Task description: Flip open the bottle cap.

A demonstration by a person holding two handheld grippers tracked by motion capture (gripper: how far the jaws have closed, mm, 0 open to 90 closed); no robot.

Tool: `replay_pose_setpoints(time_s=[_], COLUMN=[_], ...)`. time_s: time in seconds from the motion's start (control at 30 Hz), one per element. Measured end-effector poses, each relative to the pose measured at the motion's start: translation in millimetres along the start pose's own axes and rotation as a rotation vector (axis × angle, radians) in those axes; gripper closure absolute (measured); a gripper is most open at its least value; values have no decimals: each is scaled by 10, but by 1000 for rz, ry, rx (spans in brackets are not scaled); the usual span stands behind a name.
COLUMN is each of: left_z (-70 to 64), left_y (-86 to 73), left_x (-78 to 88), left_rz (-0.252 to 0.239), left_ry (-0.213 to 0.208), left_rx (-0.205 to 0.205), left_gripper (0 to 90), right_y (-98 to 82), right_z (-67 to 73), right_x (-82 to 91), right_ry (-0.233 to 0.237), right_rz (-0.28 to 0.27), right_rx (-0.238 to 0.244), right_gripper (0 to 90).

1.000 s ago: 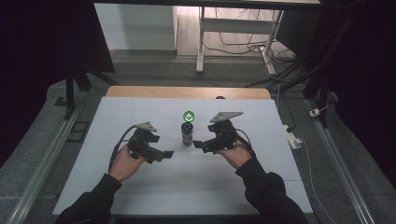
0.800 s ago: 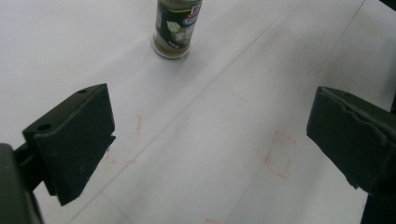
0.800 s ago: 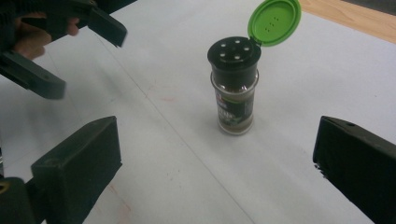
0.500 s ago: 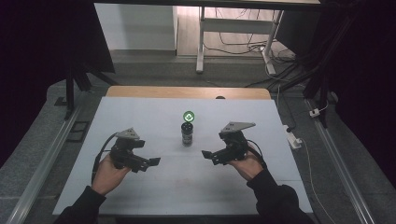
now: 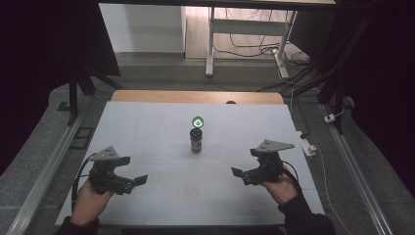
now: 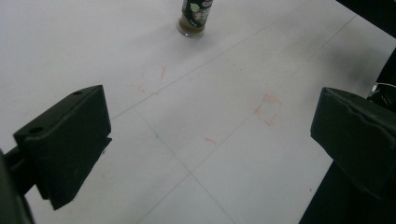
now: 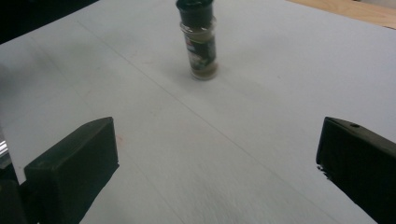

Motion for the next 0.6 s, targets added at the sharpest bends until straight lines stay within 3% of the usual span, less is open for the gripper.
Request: replay_pose_setpoints(time_s=[0.27, 0.5, 0.6], left_z=[55, 85, 93], left_y=[-240, -438, -502], left_x=[294, 458, 503], left_rz=[-29, -28, -14], left_ry=[55, 84, 131], left_rx=[36, 76, 70], left_gripper=[0, 0, 0], right_y=[-268, -500, -574], right_z=[-144, -264, -288], right_x=[322, 568, 646], right_ry=[-74, -138, -158], right_rz=[14, 25, 39], right_rx=[-31, -93, -119], right_gripper=[0, 0, 0])
Point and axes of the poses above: each handheld gripper's, and its own axes: x roughly backward along the jaws, y roughly out of its top, z roughly to its left, the point moved 4 cm from there along -x, roughly forward along the jaws, and after that the axes turned 6 degrees about -z, right-handed, at the moved point
